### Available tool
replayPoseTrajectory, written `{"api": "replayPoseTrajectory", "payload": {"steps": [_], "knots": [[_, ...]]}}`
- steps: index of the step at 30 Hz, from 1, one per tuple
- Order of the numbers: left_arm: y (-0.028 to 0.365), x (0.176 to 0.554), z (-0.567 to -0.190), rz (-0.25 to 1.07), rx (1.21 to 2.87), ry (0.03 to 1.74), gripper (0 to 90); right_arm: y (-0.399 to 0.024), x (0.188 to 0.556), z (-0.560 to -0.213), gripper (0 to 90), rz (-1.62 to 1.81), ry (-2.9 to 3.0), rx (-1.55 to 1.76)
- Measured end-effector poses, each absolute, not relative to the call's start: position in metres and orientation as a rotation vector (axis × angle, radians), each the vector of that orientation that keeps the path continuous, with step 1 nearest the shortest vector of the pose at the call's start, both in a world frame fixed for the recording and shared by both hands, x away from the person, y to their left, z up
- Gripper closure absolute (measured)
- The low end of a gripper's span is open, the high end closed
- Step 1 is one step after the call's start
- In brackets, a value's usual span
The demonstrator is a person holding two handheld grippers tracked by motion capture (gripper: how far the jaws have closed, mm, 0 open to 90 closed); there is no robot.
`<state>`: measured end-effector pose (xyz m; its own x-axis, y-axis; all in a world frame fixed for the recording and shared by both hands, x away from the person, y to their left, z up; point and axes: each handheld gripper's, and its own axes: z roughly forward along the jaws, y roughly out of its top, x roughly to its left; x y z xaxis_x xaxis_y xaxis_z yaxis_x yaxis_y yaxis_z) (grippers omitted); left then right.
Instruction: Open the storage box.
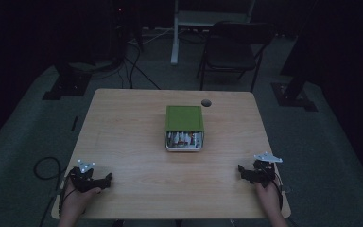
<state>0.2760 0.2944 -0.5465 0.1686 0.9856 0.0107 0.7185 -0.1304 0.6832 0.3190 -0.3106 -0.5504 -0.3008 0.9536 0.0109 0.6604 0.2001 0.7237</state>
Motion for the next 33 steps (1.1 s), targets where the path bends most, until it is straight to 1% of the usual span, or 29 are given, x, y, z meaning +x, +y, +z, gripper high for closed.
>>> {"api": "replayPoseTrajectory", "payload": {"steps": [14, 21, 33], "knots": [[0.292, 0.275, -0.546, 0.644, 1.953, 1.549, 0.4, -0.311, 0.319, -0.550, 12.0, 0.882, 2.037, 1.501], [0.281, 0.280, -0.540, 0.672, 2.014, 1.471, 0.4, -0.311, 0.319, -0.550, 12.0, 0.883, 2.036, 1.503], [0.261, 0.288, -0.539, 0.696, 2.093, 1.399, 0.4, -0.311, 0.319, -0.550, 12.1, 0.883, 2.036, 1.503]]}}
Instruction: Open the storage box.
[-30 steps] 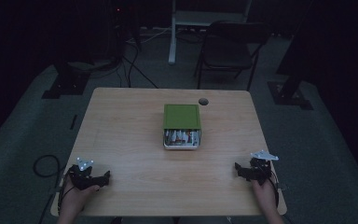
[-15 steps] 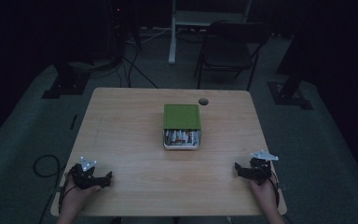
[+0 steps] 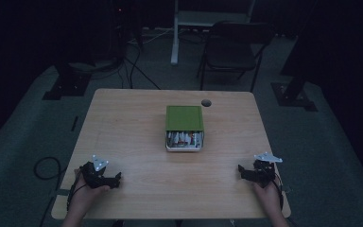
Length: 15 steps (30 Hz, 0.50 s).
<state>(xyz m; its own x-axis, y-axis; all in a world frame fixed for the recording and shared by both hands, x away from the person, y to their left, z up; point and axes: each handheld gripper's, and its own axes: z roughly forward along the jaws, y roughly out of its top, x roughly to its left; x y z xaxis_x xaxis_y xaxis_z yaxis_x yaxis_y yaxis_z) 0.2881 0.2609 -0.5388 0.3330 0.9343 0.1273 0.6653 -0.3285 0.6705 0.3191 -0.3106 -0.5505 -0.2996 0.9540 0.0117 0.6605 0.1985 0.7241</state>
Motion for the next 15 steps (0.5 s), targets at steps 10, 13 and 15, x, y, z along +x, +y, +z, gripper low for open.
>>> {"api": "replayPoseTrajectory", "payload": {"steps": [10, 13, 15], "knots": [[0.246, 0.292, -0.539, 0.715, 2.152, 1.329, 0.4, -0.311, 0.319, -0.550, 12.0, 0.883, 2.036, 1.503], [0.241, 0.292, -0.538, 0.727, 2.169, 1.312, 0.4, -0.311, 0.319, -0.550, 12.0, 0.883, 2.036, 1.503], [0.237, 0.293, -0.537, 0.736, 2.181, 1.289, 0.4, -0.311, 0.319, -0.550, 12.1, 0.882, 2.036, 1.503]]}}
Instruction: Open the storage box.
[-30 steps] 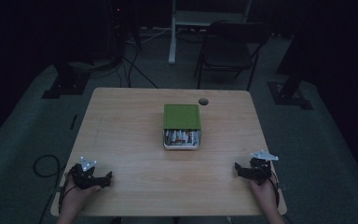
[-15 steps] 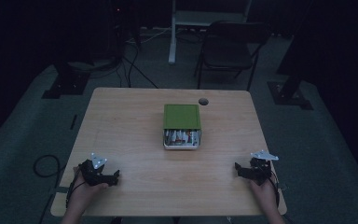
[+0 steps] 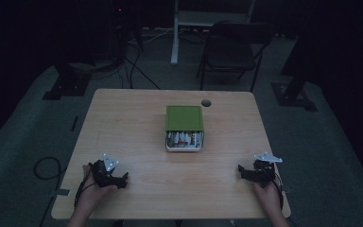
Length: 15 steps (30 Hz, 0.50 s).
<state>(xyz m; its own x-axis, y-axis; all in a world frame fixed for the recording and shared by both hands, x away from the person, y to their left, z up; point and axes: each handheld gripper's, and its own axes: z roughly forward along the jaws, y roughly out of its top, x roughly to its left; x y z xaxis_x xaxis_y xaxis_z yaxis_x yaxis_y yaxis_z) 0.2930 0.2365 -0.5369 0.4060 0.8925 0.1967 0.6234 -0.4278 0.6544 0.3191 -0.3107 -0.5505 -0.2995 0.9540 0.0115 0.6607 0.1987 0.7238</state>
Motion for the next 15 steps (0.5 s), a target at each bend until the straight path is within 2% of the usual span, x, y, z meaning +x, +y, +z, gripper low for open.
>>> {"api": "replayPoseTrajectory", "payload": {"steps": [15], "knots": [[0.202, 0.300, -0.532, 0.786, 2.275, 1.143, 0.4, -0.311, 0.319, -0.550, 12.0, 0.883, 2.036, 1.503]]}}
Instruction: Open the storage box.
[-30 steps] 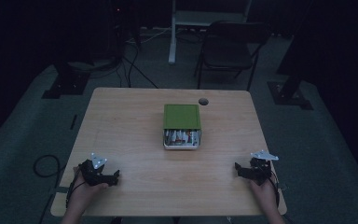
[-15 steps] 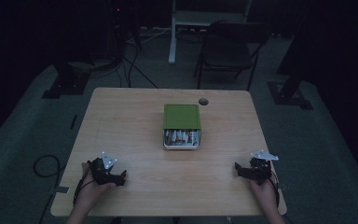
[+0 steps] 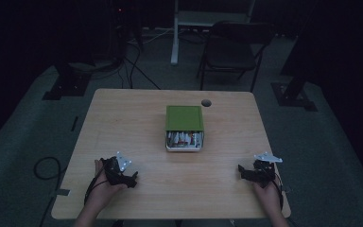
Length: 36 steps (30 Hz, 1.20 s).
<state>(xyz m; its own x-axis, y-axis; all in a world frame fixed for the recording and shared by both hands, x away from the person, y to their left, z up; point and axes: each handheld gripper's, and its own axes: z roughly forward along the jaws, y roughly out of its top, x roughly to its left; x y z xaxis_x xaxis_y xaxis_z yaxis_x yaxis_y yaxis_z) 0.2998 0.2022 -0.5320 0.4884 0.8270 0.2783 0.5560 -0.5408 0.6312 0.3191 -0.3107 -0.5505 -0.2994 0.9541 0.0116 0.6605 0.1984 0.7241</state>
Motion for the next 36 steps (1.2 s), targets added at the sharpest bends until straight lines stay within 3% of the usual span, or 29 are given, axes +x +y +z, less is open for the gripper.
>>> {"api": "replayPoseTrajectory", "payload": {"steps": [36], "knots": [[0.119, 0.312, -0.521, 0.900, 2.435, 0.754, 0.4, -0.311, 0.319, -0.550, 12.1, 0.882, 2.037, 1.502]]}}
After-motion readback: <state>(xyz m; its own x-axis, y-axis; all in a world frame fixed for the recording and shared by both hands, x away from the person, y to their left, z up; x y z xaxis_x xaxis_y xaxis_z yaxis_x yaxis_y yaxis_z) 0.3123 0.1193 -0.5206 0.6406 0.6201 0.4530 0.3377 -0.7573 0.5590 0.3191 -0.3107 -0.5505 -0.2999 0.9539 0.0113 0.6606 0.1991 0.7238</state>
